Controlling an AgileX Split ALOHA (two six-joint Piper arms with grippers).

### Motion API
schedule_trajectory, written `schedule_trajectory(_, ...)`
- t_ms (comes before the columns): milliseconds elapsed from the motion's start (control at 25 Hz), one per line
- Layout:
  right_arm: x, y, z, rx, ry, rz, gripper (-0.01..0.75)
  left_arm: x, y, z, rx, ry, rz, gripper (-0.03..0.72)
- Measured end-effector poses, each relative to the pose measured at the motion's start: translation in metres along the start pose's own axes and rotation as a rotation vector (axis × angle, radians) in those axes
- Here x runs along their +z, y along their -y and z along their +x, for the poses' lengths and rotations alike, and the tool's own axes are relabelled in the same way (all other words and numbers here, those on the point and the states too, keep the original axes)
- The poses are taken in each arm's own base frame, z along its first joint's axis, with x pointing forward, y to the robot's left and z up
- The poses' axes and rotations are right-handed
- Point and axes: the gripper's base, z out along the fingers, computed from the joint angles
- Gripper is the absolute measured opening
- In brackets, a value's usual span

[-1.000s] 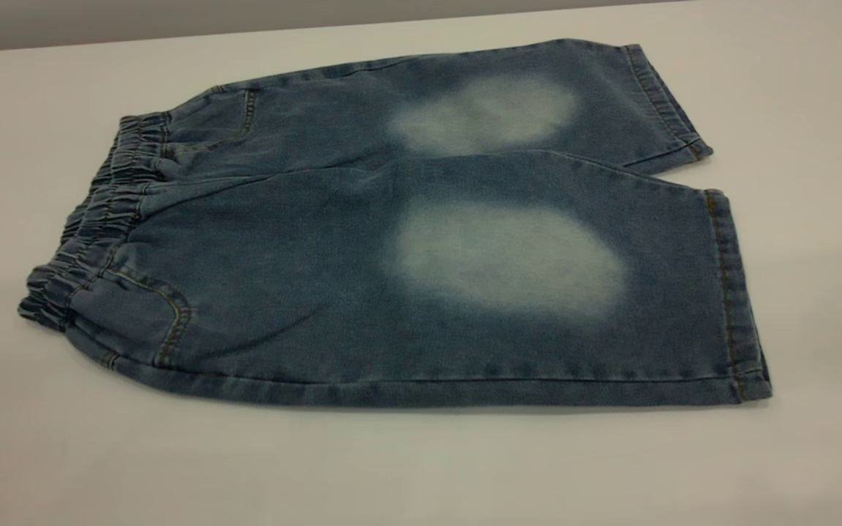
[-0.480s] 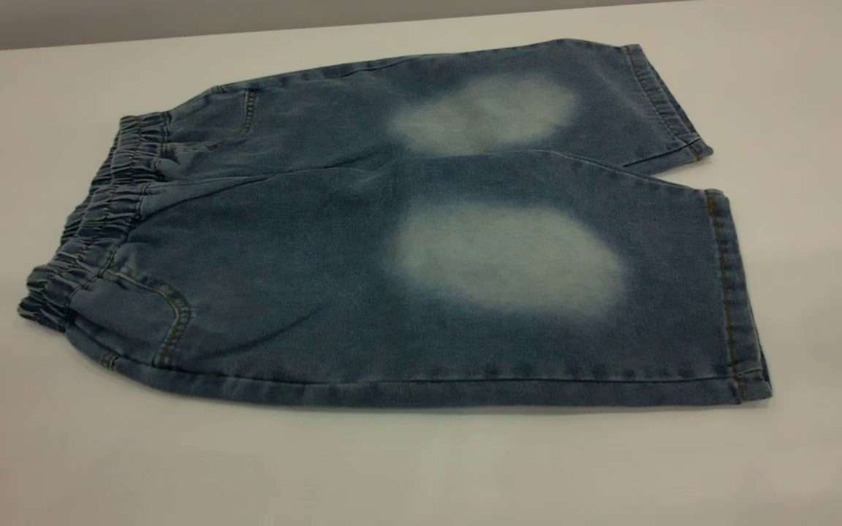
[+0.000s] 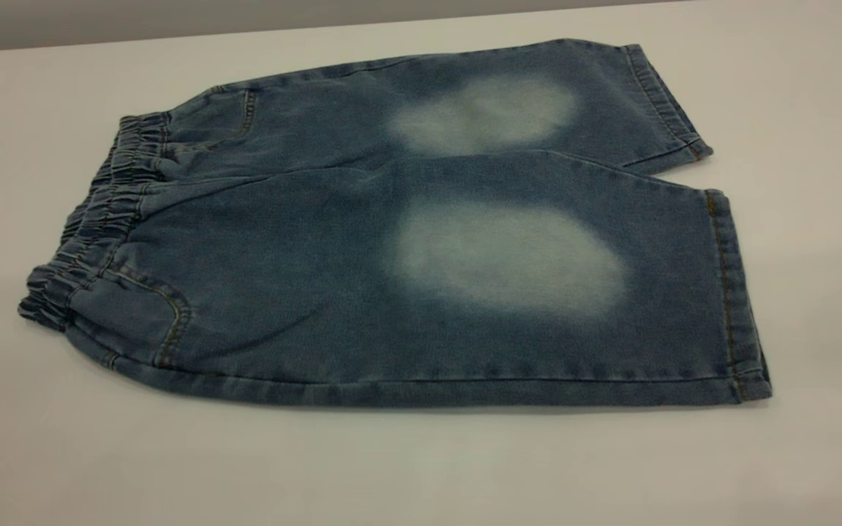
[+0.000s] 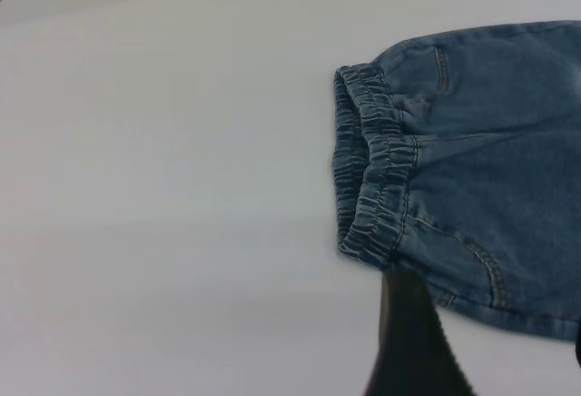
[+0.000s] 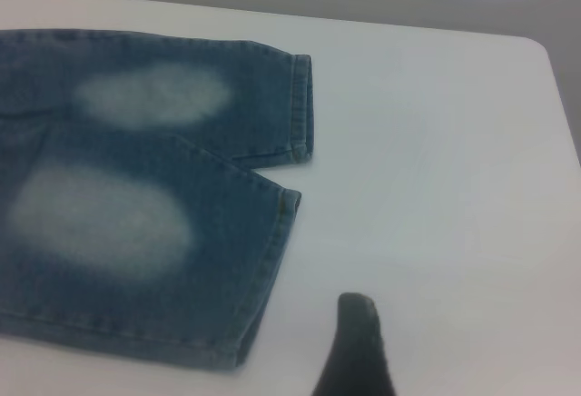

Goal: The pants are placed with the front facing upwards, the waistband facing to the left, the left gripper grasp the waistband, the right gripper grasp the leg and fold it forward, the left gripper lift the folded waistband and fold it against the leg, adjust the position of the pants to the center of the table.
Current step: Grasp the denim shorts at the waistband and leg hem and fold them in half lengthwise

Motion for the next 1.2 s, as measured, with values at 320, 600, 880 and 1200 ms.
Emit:
schedule_trajectory(320, 0.0, 0.0, 0.0, -0.001, 0.0, 0.0, 0.479, 0.0, 0.0, 0.0, 0.001, 0.0, -0.001, 0.392)
schedule_trajectory(600, 0.0, 0.0, 0.0, 0.007, 0.0, 0.0, 0.479, 0.002, 0.0, -0.001, -0.018, -0.017, -0.002, 0.392)
schedule_trajectory(880, -0.007, -0.003, -0.026, 0.142, 0.103, -0.049, 0.479, 0.018, -0.004, -0.035, -0.113, -0.064, -0.057, 0.392)
schedule_trajectory(1200, 0.029, -0.002, -0.08, 0.243, -0.017, -0.168, 0.479, 0.083, 0.01, -0.081, -0.238, -0.167, 0.069, 0.392)
